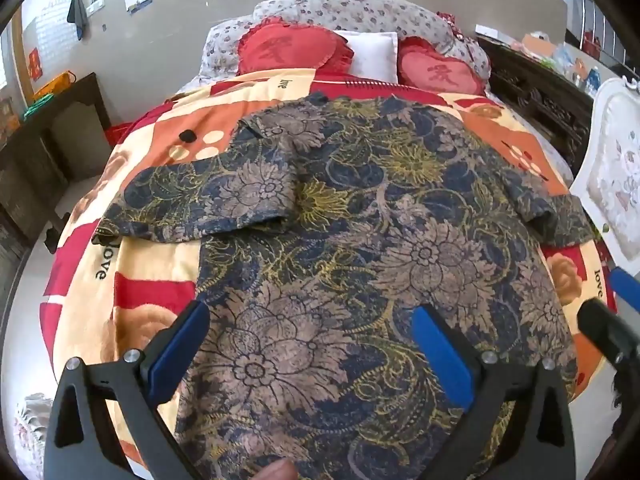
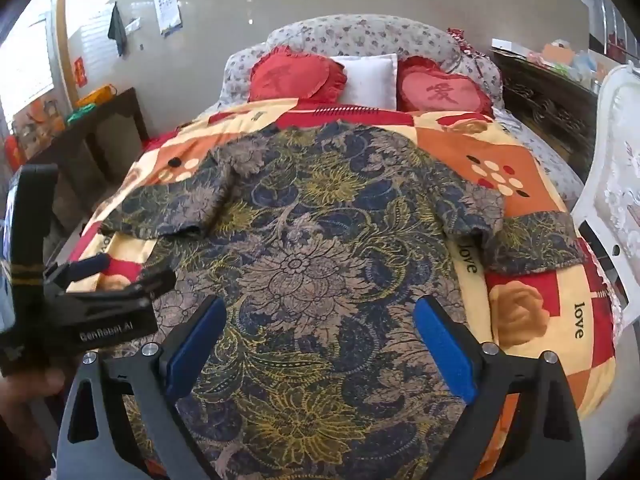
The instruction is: Fold small clothes
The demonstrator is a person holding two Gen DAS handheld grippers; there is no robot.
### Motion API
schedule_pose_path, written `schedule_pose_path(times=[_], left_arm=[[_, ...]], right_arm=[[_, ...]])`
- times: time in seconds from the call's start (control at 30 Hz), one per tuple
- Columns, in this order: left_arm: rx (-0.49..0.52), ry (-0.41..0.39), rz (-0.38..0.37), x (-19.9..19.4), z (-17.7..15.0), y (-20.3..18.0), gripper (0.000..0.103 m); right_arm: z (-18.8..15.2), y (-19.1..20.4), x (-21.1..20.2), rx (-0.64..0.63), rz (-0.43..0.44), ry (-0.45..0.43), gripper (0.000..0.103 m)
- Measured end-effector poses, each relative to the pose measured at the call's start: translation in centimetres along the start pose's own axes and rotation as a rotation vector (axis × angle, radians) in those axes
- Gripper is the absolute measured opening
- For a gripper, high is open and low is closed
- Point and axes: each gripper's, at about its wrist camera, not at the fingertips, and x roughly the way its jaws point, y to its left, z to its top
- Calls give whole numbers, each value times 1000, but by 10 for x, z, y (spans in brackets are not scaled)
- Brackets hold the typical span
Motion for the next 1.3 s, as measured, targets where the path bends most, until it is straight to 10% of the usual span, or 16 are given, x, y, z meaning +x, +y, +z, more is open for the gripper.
schedule_pose_path(times=[0.57,1.0,1.3], left_arm=[[19,46,0,32,5,-17,103],[24,94,52,133,25,11,103],[-63,7,-24,142,10,26,103]], right_arm=[[5,-34,41,57,-37,37,103],[4,-40,129,31,-147,151,96],[7,-38,178,14,-119,165,98]])
